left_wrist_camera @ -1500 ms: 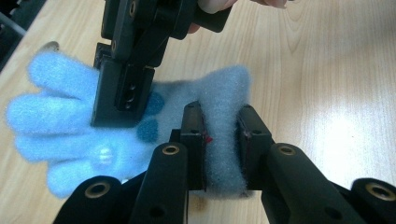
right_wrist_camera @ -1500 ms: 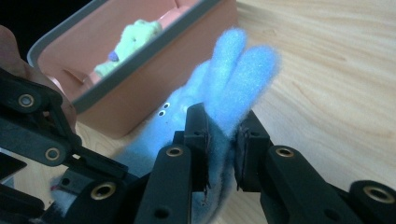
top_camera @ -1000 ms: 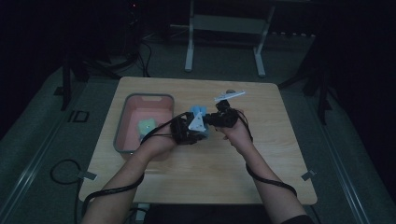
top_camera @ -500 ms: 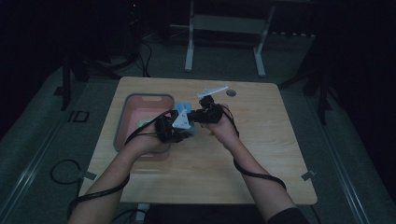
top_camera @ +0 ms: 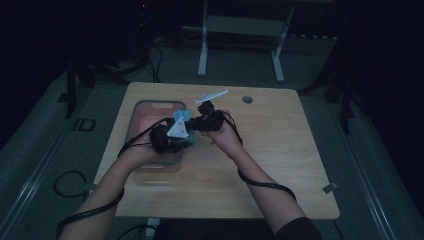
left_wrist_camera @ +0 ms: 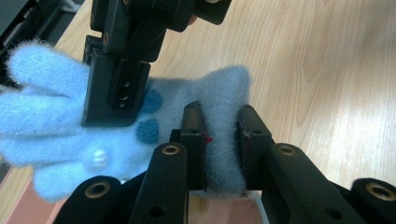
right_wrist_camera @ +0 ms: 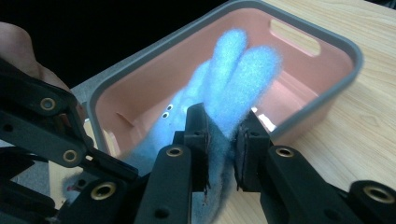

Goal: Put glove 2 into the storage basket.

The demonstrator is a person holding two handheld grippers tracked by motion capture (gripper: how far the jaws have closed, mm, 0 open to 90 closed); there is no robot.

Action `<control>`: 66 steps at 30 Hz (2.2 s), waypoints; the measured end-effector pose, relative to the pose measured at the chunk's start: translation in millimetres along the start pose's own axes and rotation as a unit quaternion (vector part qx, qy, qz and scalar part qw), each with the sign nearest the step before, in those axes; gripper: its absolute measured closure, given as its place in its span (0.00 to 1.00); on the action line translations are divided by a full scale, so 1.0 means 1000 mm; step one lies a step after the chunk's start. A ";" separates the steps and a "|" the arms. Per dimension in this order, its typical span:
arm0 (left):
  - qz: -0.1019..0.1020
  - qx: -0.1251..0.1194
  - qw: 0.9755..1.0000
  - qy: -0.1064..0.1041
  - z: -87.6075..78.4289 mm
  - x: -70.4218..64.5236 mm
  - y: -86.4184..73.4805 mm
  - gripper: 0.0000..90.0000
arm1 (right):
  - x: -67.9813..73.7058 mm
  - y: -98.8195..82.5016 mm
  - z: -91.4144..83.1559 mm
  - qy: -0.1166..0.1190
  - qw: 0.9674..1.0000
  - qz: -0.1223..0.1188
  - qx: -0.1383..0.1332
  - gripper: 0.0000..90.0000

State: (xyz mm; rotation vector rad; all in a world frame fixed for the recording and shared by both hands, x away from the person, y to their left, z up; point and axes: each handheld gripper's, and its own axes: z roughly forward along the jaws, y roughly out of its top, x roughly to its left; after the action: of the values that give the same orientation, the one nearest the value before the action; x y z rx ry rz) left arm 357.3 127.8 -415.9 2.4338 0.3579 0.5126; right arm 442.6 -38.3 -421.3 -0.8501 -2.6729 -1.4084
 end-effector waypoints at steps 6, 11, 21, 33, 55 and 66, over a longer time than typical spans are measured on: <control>-0.008 0.006 1.000 0.004 -0.007 0.003 -0.012 0.85 | 0.008 0.008 0.013 0.008 1.000 -0.004 0.004 0.86; -0.013 0.012 1.000 0.008 -0.012 0.005 -0.021 0.85 | 0.015 0.013 0.024 0.014 1.000 -0.010 0.008 0.86; -0.022 0.022 0.999 0.014 -0.021 0.009 -0.039 0.85 | 0.022 0.019 0.044 0.028 1.000 -0.008 0.009 0.86; -0.035 0.031 0.999 0.008 -0.014 0.016 -0.064 0.85 | 0.020 0.016 0.073 0.029 0.999 -0.001 0.023 0.86; -0.061 0.077 0.995 0.004 0.016 0.029 -0.087 0.85 | 0.006 0.006 0.115 -0.008 0.998 -0.010 0.068 0.85; -0.083 0.084 0.993 0.001 0.024 0.031 -0.090 0.80 | 0.006 0.009 0.123 -0.024 0.996 -0.006 0.087 0.77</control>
State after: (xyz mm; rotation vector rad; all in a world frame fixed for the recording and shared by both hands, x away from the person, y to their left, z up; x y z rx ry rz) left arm 384.4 196.1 -481.0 2.5350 0.6201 0.4274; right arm 471.2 61.9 -486.6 -0.8641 -2.7877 -1.1506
